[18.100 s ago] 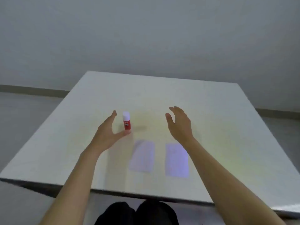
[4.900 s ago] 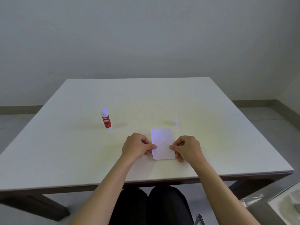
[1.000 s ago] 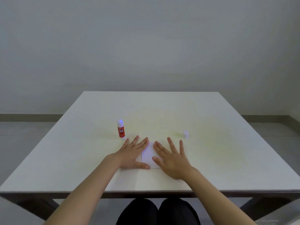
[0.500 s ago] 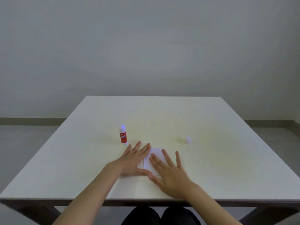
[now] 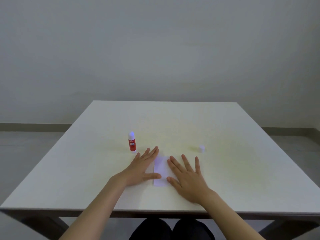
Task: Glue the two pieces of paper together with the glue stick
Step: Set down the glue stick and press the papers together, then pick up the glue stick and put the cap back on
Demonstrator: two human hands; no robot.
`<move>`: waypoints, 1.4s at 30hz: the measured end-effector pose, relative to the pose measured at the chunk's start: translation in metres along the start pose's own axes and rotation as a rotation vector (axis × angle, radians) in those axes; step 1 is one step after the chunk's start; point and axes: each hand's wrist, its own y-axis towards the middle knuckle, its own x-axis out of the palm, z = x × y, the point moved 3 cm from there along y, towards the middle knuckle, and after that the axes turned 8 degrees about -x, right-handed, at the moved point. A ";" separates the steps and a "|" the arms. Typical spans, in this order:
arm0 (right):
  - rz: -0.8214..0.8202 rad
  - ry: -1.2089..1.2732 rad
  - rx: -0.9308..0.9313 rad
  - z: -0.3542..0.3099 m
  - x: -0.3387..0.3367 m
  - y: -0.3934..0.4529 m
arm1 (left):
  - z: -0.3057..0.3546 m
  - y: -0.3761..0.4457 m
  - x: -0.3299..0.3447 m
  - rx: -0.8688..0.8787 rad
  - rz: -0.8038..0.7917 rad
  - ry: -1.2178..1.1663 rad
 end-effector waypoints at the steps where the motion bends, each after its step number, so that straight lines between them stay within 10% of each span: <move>1: 0.003 0.001 0.001 0.000 0.000 -0.001 | -0.001 -0.004 -0.006 -0.017 0.120 -0.180; 5: 0.033 0.018 -0.004 -0.002 -0.001 -0.003 | -0.012 -0.029 -0.036 -0.205 0.949 -0.657; 7: 0.046 0.030 -0.005 -0.003 -0.002 -0.003 | -0.023 -0.027 -0.046 -0.354 1.101 -0.725; 20: 0.195 0.172 0.037 -0.004 -0.014 -0.006 | -0.018 0.004 -0.051 -0.488 0.766 -0.830; 24: 0.422 0.762 0.124 -0.015 -0.047 0.010 | 0.020 0.000 -0.065 -0.187 0.453 -1.184; 31: 0.029 1.802 0.019 -0.024 -0.073 0.031 | 0.063 -0.009 -0.076 -0.008 0.222 -1.123; 38: 0.273 1.867 -0.032 -0.022 -0.073 0.023 | 0.073 -0.015 -0.070 -0.009 0.270 -1.178; 42: 0.651 1.264 0.148 -0.026 -0.075 0.017 | 0.075 -0.014 -0.064 -0.068 0.335 -1.226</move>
